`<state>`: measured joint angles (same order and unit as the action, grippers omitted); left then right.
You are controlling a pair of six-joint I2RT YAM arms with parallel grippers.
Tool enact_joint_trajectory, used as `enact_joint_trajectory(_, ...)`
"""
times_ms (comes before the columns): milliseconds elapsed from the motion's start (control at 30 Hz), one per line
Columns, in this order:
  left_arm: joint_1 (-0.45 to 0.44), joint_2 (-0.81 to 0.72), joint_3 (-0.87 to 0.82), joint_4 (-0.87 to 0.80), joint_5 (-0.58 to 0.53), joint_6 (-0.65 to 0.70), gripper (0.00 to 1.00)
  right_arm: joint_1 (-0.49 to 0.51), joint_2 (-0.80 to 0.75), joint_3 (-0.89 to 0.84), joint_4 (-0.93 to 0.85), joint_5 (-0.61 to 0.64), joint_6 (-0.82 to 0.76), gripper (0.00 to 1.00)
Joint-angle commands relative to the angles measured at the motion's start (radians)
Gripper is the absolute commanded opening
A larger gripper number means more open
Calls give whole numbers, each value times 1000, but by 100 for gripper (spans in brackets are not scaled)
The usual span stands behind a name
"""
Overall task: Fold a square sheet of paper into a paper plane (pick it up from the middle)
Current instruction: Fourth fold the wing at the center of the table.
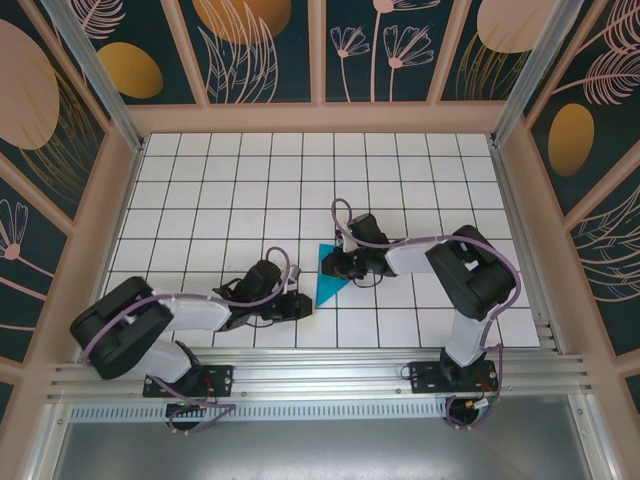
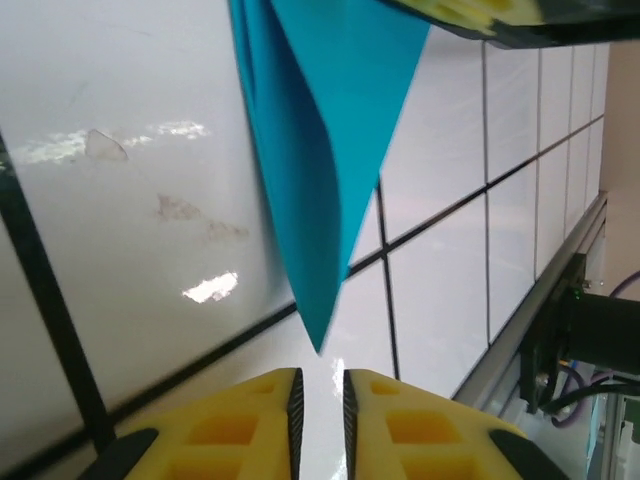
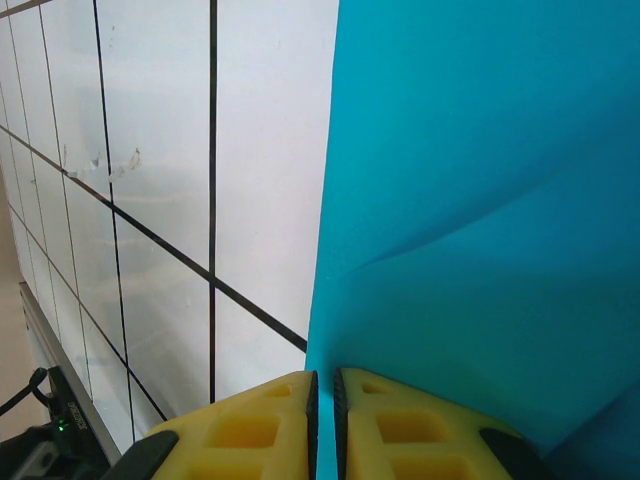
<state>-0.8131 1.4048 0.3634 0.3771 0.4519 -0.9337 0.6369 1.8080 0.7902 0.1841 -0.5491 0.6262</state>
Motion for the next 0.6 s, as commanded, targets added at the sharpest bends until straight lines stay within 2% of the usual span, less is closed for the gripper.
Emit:
enact_joint_trajectory(0,-4,-135,2,-133,-99,-7,24,2,60,-38,-102,143,-37,16)
enact_joint_trajectory(100,-1,-221,16,-135,-156,-38,24,2,67,-37,-100,135,-42,16)
enact_joint_trajectory(200,-1,-222,47,-103,-185,-68,24,4,69,-37,-101,133,-43,16)
enact_joint_trajectory(400,-1,-45,114,70,-115,-121,24,4,65,-43,-94,125,-44,16)
enact_joint_trajectory(567,-1,67,145,144,-89,-131,23,4,71,-43,-71,101,-36,16)
